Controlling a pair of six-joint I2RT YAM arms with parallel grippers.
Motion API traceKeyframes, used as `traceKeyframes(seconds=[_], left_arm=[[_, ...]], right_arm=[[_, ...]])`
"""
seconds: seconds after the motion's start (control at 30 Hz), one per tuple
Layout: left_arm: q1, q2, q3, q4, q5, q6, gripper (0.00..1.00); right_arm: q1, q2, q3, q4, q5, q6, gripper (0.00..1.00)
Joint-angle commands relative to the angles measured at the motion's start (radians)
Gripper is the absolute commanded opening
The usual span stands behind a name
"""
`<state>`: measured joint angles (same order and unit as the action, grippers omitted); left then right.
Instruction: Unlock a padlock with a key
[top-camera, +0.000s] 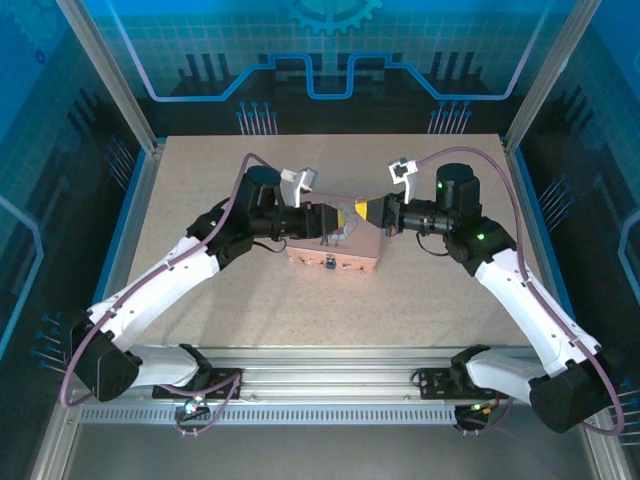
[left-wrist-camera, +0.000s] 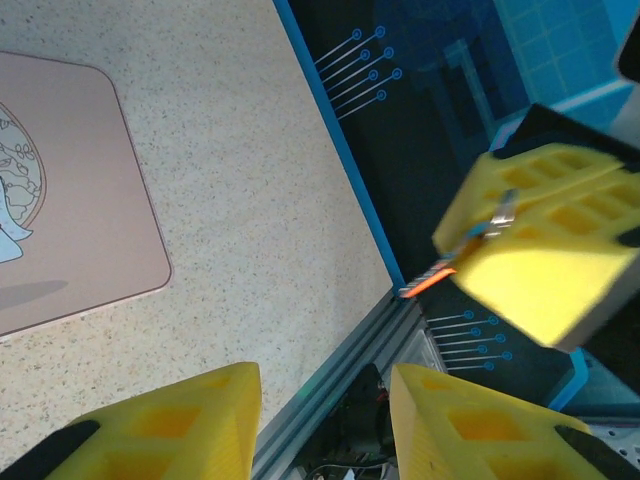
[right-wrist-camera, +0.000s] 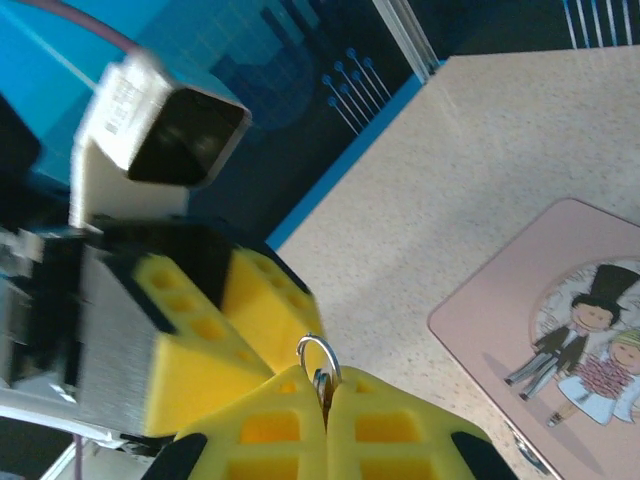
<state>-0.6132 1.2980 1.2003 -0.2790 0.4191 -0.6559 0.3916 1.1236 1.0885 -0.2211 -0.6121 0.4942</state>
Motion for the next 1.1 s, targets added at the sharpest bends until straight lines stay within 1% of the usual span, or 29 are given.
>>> traceKeyframes(seconds=[0.0, 0.13, 0.27, 0.37, 0.5, 0.63, 0.77, 0.87, 0.93, 0.97, 1.0, 1.03, 1.07], left_arm=[[0.000, -0.032, -0.030, 0.140, 0.045, -0.017, 0.40], [-0.001, -0.048, -0.064, 0.225, 0.058, -0.022, 0.40], [-0.004, -0.046, -0.068, 0.257, 0.079, -0.025, 0.39], [-0.011, -0.032, -0.058, 0.259, 0.087, -0.025, 0.33], [-0.022, -0.020, -0.047, 0.266, 0.094, -0.024, 0.29], [-0.025, -0.014, -0.046, 0.268, 0.095, -0.025, 0.21], [-0.027, -0.013, -0.045, 0.288, 0.107, -0.032, 0.21], [-0.032, -0.009, -0.042, 0.299, 0.118, -0.031, 0.15], [-0.037, -0.003, -0.040, 0.308, 0.124, -0.033, 0.15], [-0.039, 0.000, -0.037, 0.309, 0.126, -0.031, 0.11], [-0.039, 0.003, -0.035, 0.305, 0.129, -0.030, 0.04], [-0.040, 0.004, -0.033, 0.305, 0.129, -0.030, 0.00], [-0.040, 0.002, -0.034, 0.307, 0.129, -0.030, 0.00]], right_arm=[[-0.012, -0.022, -0.027, 0.104, -0.074, 0.090, 0.00], [-0.012, -0.027, -0.040, 0.137, -0.102, 0.126, 0.00], [-0.011, -0.035, -0.052, 0.156, -0.112, 0.145, 0.00], [-0.011, -0.035, -0.060, 0.176, -0.121, 0.164, 0.00], [-0.011, -0.036, -0.063, 0.178, -0.118, 0.166, 0.00], [-0.013, -0.041, -0.066, 0.178, -0.114, 0.165, 0.00], [-0.014, -0.041, -0.071, 0.185, -0.121, 0.173, 0.00], [-0.014, -0.042, -0.073, 0.194, -0.123, 0.178, 0.00], [-0.013, -0.043, -0.075, 0.198, -0.126, 0.181, 0.00], [-0.013, -0.042, -0.075, 0.198, -0.125, 0.181, 0.00], [-0.014, -0.044, -0.075, 0.198, -0.124, 0.182, 0.00], [-0.013, -0.045, -0.075, 0.198, -0.124, 0.181, 0.00], [-0.013, -0.047, -0.076, 0.197, -0.123, 0.178, 0.00]])
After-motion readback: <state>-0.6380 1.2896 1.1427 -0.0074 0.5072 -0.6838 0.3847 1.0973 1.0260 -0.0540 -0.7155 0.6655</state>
